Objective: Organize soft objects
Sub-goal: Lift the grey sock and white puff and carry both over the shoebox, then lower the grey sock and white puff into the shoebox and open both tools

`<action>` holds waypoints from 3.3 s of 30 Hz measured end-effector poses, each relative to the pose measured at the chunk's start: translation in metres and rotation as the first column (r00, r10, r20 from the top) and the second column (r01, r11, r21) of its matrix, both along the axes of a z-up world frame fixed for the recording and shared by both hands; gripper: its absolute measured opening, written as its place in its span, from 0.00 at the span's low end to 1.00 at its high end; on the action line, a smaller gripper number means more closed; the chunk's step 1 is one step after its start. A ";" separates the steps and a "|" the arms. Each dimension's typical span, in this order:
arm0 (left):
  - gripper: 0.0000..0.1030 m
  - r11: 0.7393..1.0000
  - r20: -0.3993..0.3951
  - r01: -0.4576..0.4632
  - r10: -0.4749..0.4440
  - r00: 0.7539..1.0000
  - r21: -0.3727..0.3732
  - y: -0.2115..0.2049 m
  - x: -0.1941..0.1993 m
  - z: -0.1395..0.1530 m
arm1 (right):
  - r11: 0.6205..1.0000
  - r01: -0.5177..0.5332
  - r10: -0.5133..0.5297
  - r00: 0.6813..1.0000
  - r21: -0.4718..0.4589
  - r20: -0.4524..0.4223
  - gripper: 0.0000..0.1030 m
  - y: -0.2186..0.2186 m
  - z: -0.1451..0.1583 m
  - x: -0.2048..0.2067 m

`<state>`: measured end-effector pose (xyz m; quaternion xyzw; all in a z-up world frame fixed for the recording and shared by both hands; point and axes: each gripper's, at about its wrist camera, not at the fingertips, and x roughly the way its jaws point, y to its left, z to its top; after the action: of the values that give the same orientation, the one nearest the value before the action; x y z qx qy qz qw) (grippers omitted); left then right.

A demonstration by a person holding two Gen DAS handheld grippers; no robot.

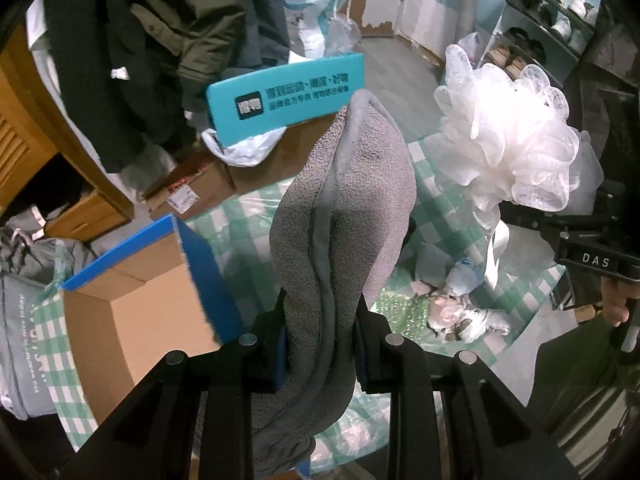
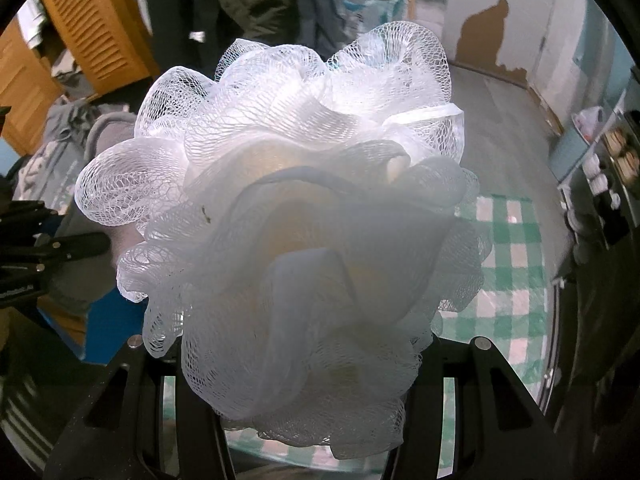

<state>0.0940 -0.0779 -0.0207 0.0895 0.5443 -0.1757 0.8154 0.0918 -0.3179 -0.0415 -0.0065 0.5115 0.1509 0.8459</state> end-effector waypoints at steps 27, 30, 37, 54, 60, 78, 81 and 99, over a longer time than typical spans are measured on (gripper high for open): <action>0.25 0.959 0.037 -0.282 0.282 0.959 0.007 0.146 -0.015 0.002 | 0.969 -0.241 0.242 0.970 0.048 -0.016 0.46 0.160 0.013 0.027; 0.25 0.946 0.025 -0.324 0.323 0.946 0.008 0.163 -0.015 -0.003 | 0.965 -0.255 0.257 0.966 0.054 -0.026 0.46 0.182 0.012 0.034; 0.25 0.915 -0.009 -0.403 0.404 0.915 0.028 0.196 -0.011 -0.021 | 0.958 -0.278 0.282 0.958 0.066 -0.053 0.46 0.222 0.005 0.042; 0.28 0.857 -0.072 -0.514 0.516 0.854 0.043 0.229 -0.003 -0.047 | 0.945 -0.318 0.325 0.935 0.074 -0.139 0.46 0.281 -0.017 0.047; 0.40 0.845 -0.088 -0.533 0.535 0.840 0.050 0.234 0.001 -0.053 | 0.940 -0.337 0.342 0.922 0.058 -0.184 0.56 0.300 -0.036 0.046; 0.61 0.836 -0.018 -0.545 0.546 0.837 0.061 0.236 -0.002 -0.034 | 0.928 -0.365 0.371 0.919 0.071 -0.133 0.78 0.301 -0.029 0.043; 0.61 0.832 -0.013 -0.551 0.553 0.833 0.061 0.239 -0.002 -0.033 | 0.919 -0.385 0.394 0.907 0.088 -0.151 0.80 0.301 -0.026 0.041; 0.61 0.869 -0.010 -0.493 0.493 0.870 0.037 0.209 -0.002 -0.024 | 0.947 -0.309 0.317 0.943 0.089 -0.104 0.80 0.244 -0.001 0.041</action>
<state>0.0916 0.1315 -0.0445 -0.0405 0.5598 0.0461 0.8263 0.1323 -0.0739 -0.0423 -0.0488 0.5467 0.3015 0.7796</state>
